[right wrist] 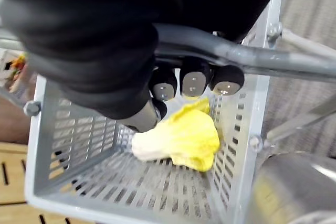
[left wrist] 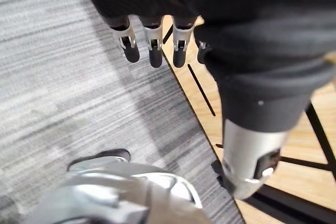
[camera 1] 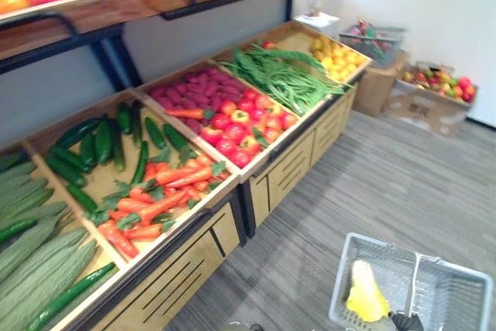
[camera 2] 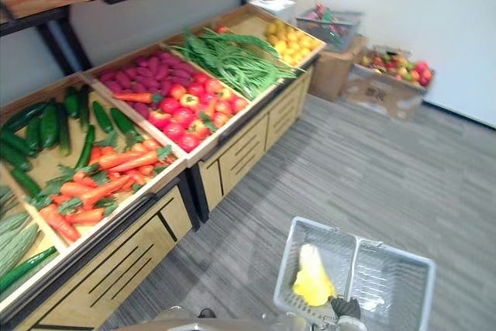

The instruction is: Pick vegetable in the basket

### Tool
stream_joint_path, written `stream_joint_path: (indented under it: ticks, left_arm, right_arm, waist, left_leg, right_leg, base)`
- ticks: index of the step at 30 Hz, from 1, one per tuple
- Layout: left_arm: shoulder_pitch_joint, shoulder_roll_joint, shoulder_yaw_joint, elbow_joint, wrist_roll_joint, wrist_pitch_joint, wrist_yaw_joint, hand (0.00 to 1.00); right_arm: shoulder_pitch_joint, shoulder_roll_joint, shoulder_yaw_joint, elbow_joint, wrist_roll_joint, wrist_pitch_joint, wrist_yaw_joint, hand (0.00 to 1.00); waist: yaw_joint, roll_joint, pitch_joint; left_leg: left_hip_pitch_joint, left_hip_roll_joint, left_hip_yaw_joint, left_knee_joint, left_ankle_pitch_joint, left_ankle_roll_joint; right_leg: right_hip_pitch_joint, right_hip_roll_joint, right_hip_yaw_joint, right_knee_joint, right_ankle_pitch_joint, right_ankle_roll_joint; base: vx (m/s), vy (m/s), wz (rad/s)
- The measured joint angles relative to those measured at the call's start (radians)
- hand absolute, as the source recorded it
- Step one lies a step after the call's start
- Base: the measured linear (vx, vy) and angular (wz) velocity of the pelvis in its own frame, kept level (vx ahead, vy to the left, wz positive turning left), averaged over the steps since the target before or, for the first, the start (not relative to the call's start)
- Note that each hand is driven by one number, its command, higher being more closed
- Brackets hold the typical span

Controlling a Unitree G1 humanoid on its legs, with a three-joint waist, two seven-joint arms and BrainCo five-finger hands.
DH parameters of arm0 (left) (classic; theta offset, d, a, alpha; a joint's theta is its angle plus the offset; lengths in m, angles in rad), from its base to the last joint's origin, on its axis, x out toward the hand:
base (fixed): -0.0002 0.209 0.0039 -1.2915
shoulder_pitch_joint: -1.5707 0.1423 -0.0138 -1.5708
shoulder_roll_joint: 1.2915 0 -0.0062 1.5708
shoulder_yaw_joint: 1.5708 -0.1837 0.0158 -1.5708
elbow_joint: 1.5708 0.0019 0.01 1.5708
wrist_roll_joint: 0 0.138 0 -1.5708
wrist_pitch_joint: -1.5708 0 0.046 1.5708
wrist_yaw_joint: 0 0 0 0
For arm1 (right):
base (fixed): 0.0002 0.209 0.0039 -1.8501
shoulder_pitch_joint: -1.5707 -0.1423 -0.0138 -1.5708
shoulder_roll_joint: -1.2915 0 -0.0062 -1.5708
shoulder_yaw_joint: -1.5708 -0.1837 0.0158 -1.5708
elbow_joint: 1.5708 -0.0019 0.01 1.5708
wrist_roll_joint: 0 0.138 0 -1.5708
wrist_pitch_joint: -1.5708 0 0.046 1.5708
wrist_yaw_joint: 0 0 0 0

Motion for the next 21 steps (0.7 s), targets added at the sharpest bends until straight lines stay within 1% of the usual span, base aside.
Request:
stream_joint_path:
  ticks: [1, 2, 3, 4, 5, 6, 7, 8, 9, 10, 11, 12, 13, 14, 15, 16, 17, 18, 21]
  left_arm:
    - [-0.001, 0.013, -0.001, -0.02, -0.002, -0.002, 0.002, 0.0]
    - [-0.003, 0.021, 0.0, -0.03, -0.003, -0.004, 0.003, 0.0]
    - [-0.004, 0.021, 0.0, -0.03, -0.004, -0.004, 0.002, 0.0]
    - [-0.005, 0.02, 0.002, -0.029, -0.024, -0.006, 0.002, 0.0]
    - [-0.006, 0.014, 0.008, -0.028, -0.041, -0.007, 0.0, 0.0]
    - [-0.008, 0.009, 0.012, -0.028, -0.041, -0.008, 0.0, 0.0]
    - [-0.011, 0.008, 0.017, -0.028, -0.041, -0.016, 0.0, 0.0]
    - [-0.012, 0.006, 0.039, -0.028, -0.041, -0.023, -0.001, 0.0]
    - [-0.013, 0.003, 0.054, -0.028, -0.041, -0.025, 0.0, 0.0]
    - [-0.01, 0.001, 0.079, -0.028, -0.041, -0.025, 0.009, 0.0]
    - [-0.006, 0.002, 0.103, -0.028, -0.041, -0.026, 0.022, 0.0]
    - [-0.005, 0.001, 0.117, -0.029, -0.041, -0.027, 0.029, 0.0]
    - [-0.002, 0.003, 0.145, -0.026, -0.041, -0.028, 0.039, 0.0]
    - [-0.005, -0.02, 0.19, -0.026, -0.042, -0.028, 0.05, 0.0]
    - [-0.014, -0.063, 0.212, -0.019, -0.043, -0.029, 0.06, 0.0]
    - [-0.016, -0.085, 0.214, -0.009, -0.045, -0.03, 0.062, 0.0]
    - [-0.016, -0.116, 0.219, 0.012, -0.067, -0.033, 0.064, 0.0]
    - [-0.012, -0.126, 0.228, 0.031, -0.088, -0.037, 0.074, 0.0]
    - [-0.008, -0.12, 0.236, 0.04, -0.119, -0.047, 0.113, 0.0]
  right_arm:
    - [0.0, 0.011, 0.003, 0.002, 0.001, 0.003, -0.001, 1.0]
    - [0.003, 0.018, 0.006, 0.002, 0.009, 0.013, -0.003, 1.0]
    - [0.005, 0.019, 0.008, 0.003, 0.011, 0.02, -0.007, 1.0]
    - [0.015, 0.021, 0.011, 0.006, 0.018, 0.031, -0.012, 1.0]
    - [0.029, 0.028, 0.013, 0.011, 0.018, 0.045, -0.017, 1.0]
    - [0.034, 0.032, 0.013, 0.023, 0.017, 0.049, -0.02, 1.0]
    - [0.039, 0.044, 0.008, 0.045, 0.018, 0.061, -0.022, 1.0]
    - [0.048, 0.064, 0.003, 0.045, 0.023, 0.066, -0.022, 1.0]
    - [0.052, 0.071, -0.001, 0.046, 0.025, 0.077, -0.034, 1.0]
    - [0.067, 0.073, 0.004, 0.043, 0.034, 0.088, -0.028, 1.0]
    - [0.079, 0.087, 0.002, 0.043, 0.047, 0.103, -0.024, 1.0]
    - [0.085, 0.094, 0.001, 0.043, 0.05, 0.107, -0.023, 1.0]
    - [0.092, 0.105, 0.001, 0.043, 0.054, 0.115, -0.022, 1.0]
    - [0.087, 0.103, 0.003, 0.041, 0.058, 0.125, -0.022, 1.0]
    - [0.076, 0.085, 0.003, 0.041, 0.058, 0.13, -0.021, 1.0]
    - [0.075, 0.073, 0.003, 0.041, 0.058, 0.131, -0.021, 1.0]
    - [0.067, 0.05, 0.002, 0.041, 0.057, 0.131, -0.021, 1.0]
    - [0.07, 0.029, 0.002, 0.041, 0.058, 0.131, -0.021, 1.0]
    - [0.06, -0.002, 0.011, 0.041, 0.057, 0.128, -0.018, 1.0]
  waist:
    - [-0.001, -0.024, 0.004]
    - [-0.003, -0.034, 0.006]
    - [-0.003, -0.034, 0.006]
    - [-0.001, -0.031, 0.006]
    - [0.004, -0.028, 0.007]
    - [0.009, -0.027, 0.008]
    - [0.01, -0.023, 0.009]
    - [0.012, -0.013, 0.014]
    - [0.011, -0.007, 0.018]
    - [0.011, -0.002, 0.021]
    - [0.017, -0.011, 0.017]
    - [0.022, -0.022, 0.012]
    - [0.026, -0.043, 0.002]
    - [0.035, -0.032, -0.002]
    - [0.035, 0.002, 0.002]
    - [0.034, 0.012, 0.003]
    - [0.033, 0.034, 0.006]
    - [0.032, 0.047, 0.002]
    - [0.032, 0.052, 0.0]
  left_leg:
    - [0.016, -0.008, -0.055, -0.029, 0.013, 0.002]
    - [0.02, -0.011, -0.107, -0.044, 0.024, -0.01]
    - [0.022, -0.011, -0.132, -0.049, 0.026, -0.013]
    - [0.025, -0.011, -0.176, -0.064, 0.03, -0.02]
    - [0.025, -0.011, -0.219, -0.069, 0.03, -0.023]
    - [0.027, -0.01, -0.24, -0.071, 0.03, -0.027]
    - [0.028, -0.004, -0.29, -0.067, 0.026, -0.037]
    - [0.026, 0.015, -0.334, -0.048, 0.017, -0.052]
    - [0.027, 0.025, -0.355, -0.037, 0.011, -0.061]
    - [0.029, 0.041, -0.388, -0.024, -0.004, -0.086]
    - [0.03, 0.048, -0.411, -0.012, -0.018, -0.11]
    - [0.028, 0.048, -0.415, -0.007, -0.027, -0.124]
    - [0.029, 0.051, -0.408, 0.0, -0.052, -0.153]
    - [0.027, 0.117, -0.349, 0.027, -0.079, -0.176]
    - [0.027, 0.176, -0.295, 0.022, -0.055, -0.207]
    - [0.03, 0.188, -0.294, 0.003, -0.031, -0.213]
    - [0.053, 0.188, -0.297, -0.048, 0.009, -0.222]
    - [0.069, 0.188, -0.3, -0.084, 0.04, -0.226]
    - [0.062, 0.185, -0.297, -0.099, 0.08, -0.222]
  right_leg:
    - [-0.03, 0.027, 0.029, 0.017, -0.063, 0.006]
    - [-0.057, 0.061, 0.036, -0.024, -0.115, 0.011]
    - [-0.068, 0.081, 0.04, -0.068, -0.132, 0.022]
    - [-0.081, 0.123, 0.065, -0.2, -0.148, 0.033]
    - [-0.083, 0.166, 0.114, -0.361, -0.148, 0.033]
    - [-0.083, 0.184, 0.146, -0.434, -0.147, 0.034]
    - [-0.081, 0.217, 0.211, -0.551, -0.144, 0.034]
    - [-0.079, 0.245, 0.26, -0.629, -0.14, 0.031]
    - [-0.075, 0.262, 0.281, -0.657, -0.137, 0.035]
    - [-0.062, 0.279, 0.295, -0.706, -0.105, 0.042]
    - [-0.049, 0.283, 0.293, -0.744, -0.025, 0.044]
    - [-0.04, 0.279, 0.291, -0.756, 0.032, 0.044]
    - [-0.024, 0.266, 0.275, -0.769, 0.075, 0.059]
    - [0.015, 0.292, 0.245, -0.808, 0.027, 0.057]
    - [0.03, 0.319, 0.214, -0.827, 0.01, 0.042]
    - [0.031, 0.327, 0.204, -0.827, 0.008, 0.038]
    - [0.043, 0.331, 0.185, -0.827, -0.004, 0.027]
    - [0.059, 0.332, 0.164, -0.827, -0.02, 0.02]
    - [0.079, 0.331, 0.12, -0.836, -0.033, 0.01]
  base:
    - [0.21, 0.033, 1.32]
    - [0.2, 0.01, 1.3]
    - [0.21, -0.028, 1.27]
    - [0.29, -0.078, 1.2]
    - [0.29, -0.097, 1.17]
    - [0.25, -0.11, 1.16]
    - [0.23, -0.161, 1.16]
    - [0.24, -0.199, 1.13]
    - [0.28, -0.288, 0.98]
    - [0.24, -0.321, 0.85]
    - [0.27, -0.421, 0.82]
    - [0.23, -0.396, 0.58]
    - [0.25, -0.466, 0.35]
    - [0.21, -0.475, 0.38]
    - [0.18, -0.437, 0.35]
    - [0.15, -0.34, 0.42]
    - [0.11, -0.229, 0.52]
    - [0.1, -0.198, 0.55]
    - [-0.01, -0.096, 0.5]
